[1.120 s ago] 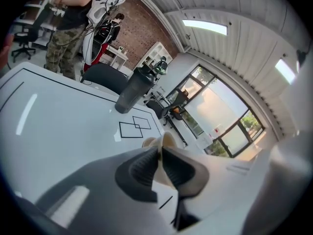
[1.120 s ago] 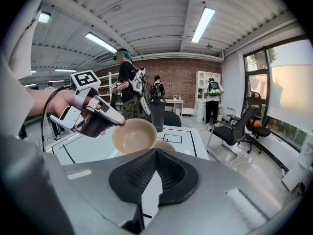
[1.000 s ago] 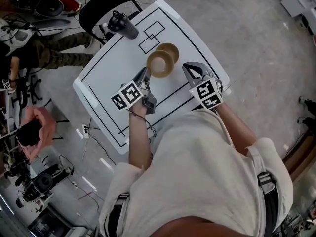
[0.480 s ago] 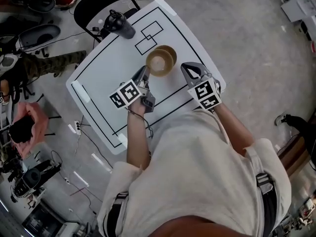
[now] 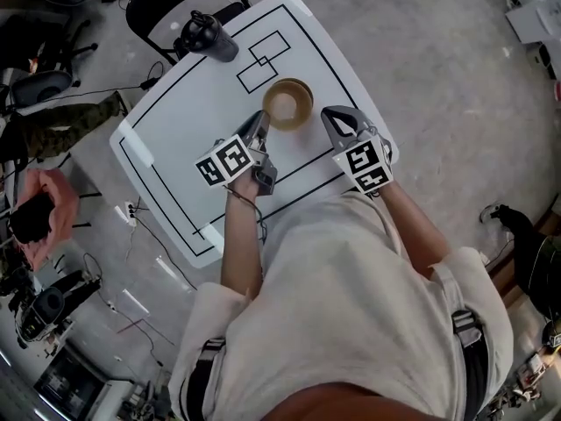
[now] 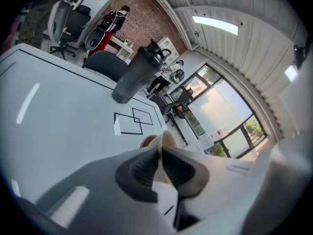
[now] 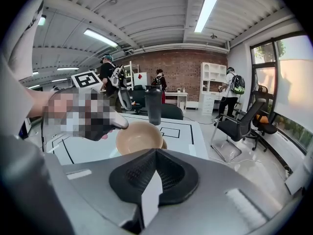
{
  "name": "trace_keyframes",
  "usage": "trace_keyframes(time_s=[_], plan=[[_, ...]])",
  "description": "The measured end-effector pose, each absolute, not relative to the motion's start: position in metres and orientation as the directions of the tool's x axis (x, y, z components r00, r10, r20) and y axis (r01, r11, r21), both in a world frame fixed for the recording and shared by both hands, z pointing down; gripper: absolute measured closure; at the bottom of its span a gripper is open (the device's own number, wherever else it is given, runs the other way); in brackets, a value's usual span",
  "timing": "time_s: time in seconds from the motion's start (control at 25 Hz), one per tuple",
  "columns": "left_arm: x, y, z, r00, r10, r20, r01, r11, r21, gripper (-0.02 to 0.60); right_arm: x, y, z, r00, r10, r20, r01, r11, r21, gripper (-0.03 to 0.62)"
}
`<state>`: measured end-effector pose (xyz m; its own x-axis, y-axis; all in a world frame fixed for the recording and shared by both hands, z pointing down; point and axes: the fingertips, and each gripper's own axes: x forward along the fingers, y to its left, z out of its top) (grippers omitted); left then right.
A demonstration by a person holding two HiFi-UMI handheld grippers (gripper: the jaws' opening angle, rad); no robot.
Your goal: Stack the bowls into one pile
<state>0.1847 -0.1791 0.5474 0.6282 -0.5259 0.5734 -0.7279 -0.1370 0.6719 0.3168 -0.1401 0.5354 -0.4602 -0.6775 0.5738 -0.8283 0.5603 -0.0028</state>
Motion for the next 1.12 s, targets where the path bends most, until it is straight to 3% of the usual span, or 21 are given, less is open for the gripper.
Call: trace_keyframes(time_s=[1.12], plan=[[0.191, -0.194, 0.58, 0.562, -0.48, 0.674, -0.818, -0.196, 0.541, 0.568, 0.337, -0.156, 0.557, -0.425, -0.675, 0.603, -0.862, 0.506, -0.042, 0.595]])
